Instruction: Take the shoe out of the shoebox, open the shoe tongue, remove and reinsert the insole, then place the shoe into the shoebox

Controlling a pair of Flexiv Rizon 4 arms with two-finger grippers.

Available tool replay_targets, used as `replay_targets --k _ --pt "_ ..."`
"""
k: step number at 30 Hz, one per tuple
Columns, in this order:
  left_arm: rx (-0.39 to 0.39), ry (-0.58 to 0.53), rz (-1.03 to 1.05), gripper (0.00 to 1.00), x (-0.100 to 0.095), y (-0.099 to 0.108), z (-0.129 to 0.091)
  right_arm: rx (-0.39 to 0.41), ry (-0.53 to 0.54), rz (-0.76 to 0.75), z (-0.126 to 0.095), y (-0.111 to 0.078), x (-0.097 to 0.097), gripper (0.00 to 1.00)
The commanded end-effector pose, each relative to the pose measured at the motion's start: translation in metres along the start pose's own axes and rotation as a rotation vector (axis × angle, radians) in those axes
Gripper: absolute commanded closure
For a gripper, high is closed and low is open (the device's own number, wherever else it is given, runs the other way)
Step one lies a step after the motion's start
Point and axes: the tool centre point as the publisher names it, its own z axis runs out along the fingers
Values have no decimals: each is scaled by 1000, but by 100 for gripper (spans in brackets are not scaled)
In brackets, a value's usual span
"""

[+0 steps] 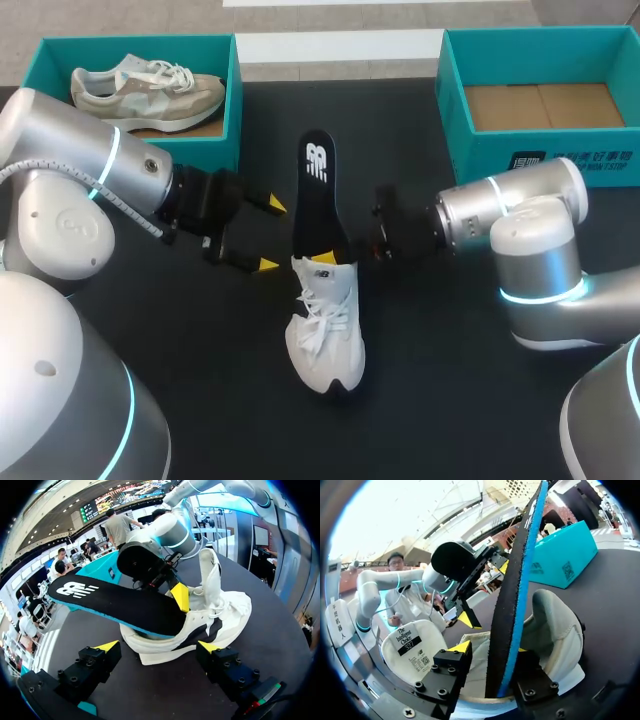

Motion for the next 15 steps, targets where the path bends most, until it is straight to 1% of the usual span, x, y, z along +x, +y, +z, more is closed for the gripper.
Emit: replay_targets --k 1,3,10,15 --pt "-2 0 0 0 1 0 0 0 -7 -6 2 2 -4 59" --pt "-2 0 0 0 1 0 0 -1 -9 -11 2 3 -3 58" --pt "-2 0 0 0 1 0 0 1 -14 -25 3 5 -2 58" --pt "-2 0 0 0 1 0 0 4 -19 -39 2 10 -3 58"
